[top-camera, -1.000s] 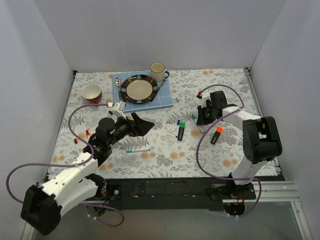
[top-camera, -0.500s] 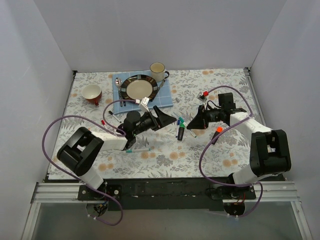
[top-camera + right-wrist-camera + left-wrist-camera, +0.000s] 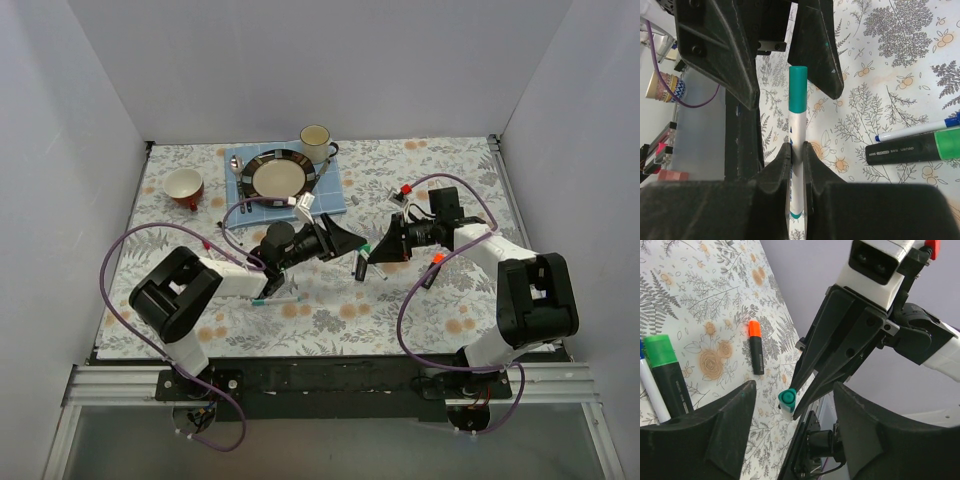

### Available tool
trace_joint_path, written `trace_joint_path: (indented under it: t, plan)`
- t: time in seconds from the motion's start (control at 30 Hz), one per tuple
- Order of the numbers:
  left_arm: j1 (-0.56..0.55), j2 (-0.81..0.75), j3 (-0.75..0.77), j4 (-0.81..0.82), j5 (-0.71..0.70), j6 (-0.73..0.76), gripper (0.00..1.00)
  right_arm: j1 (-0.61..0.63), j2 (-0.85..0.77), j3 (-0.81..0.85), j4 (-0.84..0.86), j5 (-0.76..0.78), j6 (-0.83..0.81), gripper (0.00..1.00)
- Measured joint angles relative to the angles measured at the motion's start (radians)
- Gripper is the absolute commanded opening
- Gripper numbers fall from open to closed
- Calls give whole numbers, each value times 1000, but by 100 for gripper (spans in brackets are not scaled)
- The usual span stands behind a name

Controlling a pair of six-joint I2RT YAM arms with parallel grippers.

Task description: Open the pen caps

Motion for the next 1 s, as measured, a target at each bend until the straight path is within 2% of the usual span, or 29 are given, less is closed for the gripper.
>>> trace_joint_path:
  t: [0.3, 0.63, 0.77, 1.0]
  plan:
    - [-47, 37, 13, 38, -21, 27, 40, 4, 5, -1, 24, -15, 21, 1]
    - [-67, 37, 14, 49, -125, 68, 40, 4, 13, -13, 43, -18, 32, 1]
    - [-69, 34, 14, 50, -175, 78, 25, 4, 14, -13, 44, -18, 33, 1]
    - [-70, 32, 14, 58, -195, 84, 13, 4, 16, -13, 45, -26, 33, 1]
